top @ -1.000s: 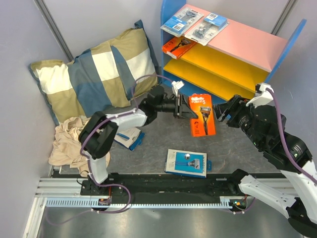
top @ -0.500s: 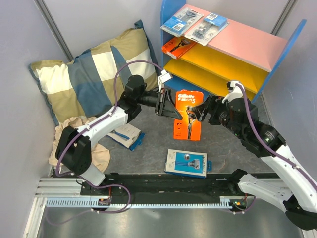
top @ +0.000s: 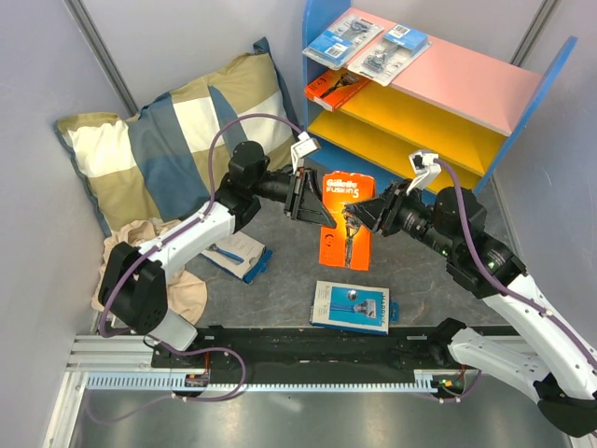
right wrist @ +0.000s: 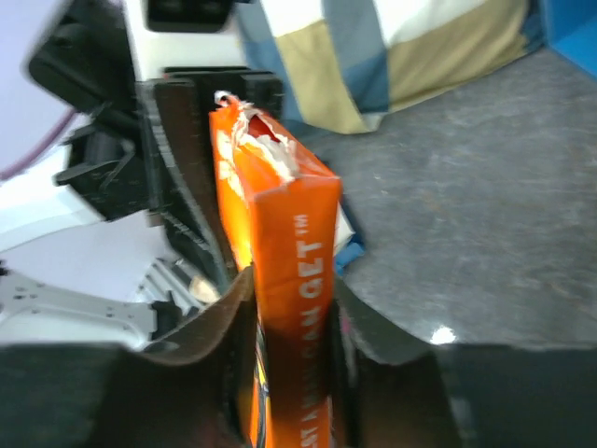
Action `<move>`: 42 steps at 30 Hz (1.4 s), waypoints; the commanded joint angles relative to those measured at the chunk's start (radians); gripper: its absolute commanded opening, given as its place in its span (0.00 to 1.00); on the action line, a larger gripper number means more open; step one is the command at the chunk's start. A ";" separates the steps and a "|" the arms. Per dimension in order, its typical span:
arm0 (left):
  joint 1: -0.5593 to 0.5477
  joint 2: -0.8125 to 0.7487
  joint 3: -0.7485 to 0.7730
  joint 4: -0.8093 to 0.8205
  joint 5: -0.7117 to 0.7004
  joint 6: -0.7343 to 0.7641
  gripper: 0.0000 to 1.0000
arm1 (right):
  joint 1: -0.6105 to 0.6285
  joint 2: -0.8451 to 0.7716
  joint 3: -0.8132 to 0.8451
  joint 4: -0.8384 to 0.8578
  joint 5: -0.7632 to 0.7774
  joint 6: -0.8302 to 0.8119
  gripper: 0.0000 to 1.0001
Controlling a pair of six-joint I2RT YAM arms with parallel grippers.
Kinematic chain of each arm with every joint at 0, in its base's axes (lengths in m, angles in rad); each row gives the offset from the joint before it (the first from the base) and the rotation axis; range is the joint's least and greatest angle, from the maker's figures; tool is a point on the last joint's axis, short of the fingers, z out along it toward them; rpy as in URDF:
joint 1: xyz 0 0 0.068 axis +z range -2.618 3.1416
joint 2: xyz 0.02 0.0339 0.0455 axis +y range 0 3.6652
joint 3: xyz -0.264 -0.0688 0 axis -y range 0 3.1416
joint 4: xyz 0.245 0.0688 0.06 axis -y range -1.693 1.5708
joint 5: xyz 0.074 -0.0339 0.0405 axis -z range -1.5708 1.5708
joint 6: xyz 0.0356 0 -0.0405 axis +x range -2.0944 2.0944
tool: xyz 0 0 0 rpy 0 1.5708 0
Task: Place and organize the shaving razors onto the shelf
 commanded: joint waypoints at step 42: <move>-0.229 0.075 0.071 0.330 -0.574 -0.299 0.97 | 0.008 -0.432 -0.127 0.330 0.773 0.176 0.15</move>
